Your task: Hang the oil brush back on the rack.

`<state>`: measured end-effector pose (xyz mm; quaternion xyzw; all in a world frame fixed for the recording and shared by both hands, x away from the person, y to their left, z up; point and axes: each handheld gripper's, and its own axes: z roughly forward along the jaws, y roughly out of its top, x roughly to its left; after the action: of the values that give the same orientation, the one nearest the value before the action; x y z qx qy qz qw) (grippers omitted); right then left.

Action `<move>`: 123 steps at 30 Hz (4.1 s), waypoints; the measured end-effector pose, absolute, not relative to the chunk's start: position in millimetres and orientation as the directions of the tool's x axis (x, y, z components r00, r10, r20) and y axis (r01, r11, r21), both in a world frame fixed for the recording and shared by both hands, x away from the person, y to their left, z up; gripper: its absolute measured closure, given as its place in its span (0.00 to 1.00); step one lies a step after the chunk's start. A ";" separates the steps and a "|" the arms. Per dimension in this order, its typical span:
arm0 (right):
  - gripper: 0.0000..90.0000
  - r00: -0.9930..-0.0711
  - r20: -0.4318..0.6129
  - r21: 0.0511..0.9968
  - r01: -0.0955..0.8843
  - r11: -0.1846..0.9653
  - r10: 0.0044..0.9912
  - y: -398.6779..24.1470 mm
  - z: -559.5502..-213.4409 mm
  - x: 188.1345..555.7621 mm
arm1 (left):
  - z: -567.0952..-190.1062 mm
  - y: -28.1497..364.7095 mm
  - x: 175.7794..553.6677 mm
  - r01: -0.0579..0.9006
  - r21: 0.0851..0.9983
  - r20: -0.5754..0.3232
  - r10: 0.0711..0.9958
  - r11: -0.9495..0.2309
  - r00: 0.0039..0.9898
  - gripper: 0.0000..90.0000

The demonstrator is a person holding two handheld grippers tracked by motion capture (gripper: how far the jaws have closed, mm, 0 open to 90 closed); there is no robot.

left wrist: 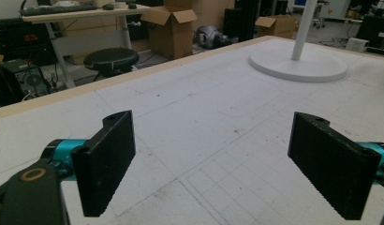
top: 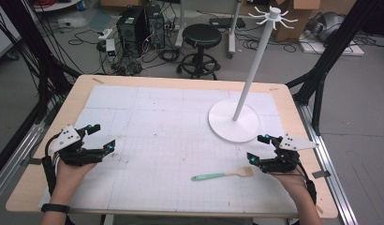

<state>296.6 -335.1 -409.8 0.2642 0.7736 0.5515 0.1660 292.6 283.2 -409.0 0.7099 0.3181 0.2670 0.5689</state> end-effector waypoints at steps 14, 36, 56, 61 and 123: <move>0.20 -0.915 0.037 0.887 0.215 0.409 0.401 -283.5 -421.0 298.6 | -409.1 280.4 293.4 0.148 0.977 0.018 0.749 -0.155 0.662 0.18; 0.50 -0.969 0.054 0.776 0.194 0.600 0.242 -260.0 -441.4 297.6 | -411.4 277.0 294.9 0.163 0.970 0.024 0.740 -0.179 0.672 0.18; 0.81 -0.981 0.015 0.729 0.144 0.669 0.194 -255.2 -445.0 293.5 | -412.4 275.9 295.7 0.171 0.968 0.023 0.737 -0.186 0.676 0.18; 0.87 -0.983 0.005 0.724 0.131 0.677 0.185 -254.0 -444.4 293.1 | -413.0 275.3 295.8 0.176 0.966 0.021 0.736 -0.190 0.677 0.18; 0.91 -0.725 -0.060 0.972 0.113 0.205 0.686 -341.4 -317.3 292.1 | -412.3 279.6 294.9 0.161 0.971 0.020 0.736 -0.174 0.676 0.18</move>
<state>292.1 -341.4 -317.3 0.2720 0.7344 0.5687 0.2515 294.9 279.6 -412.3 0.7223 0.3106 0.2557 0.5625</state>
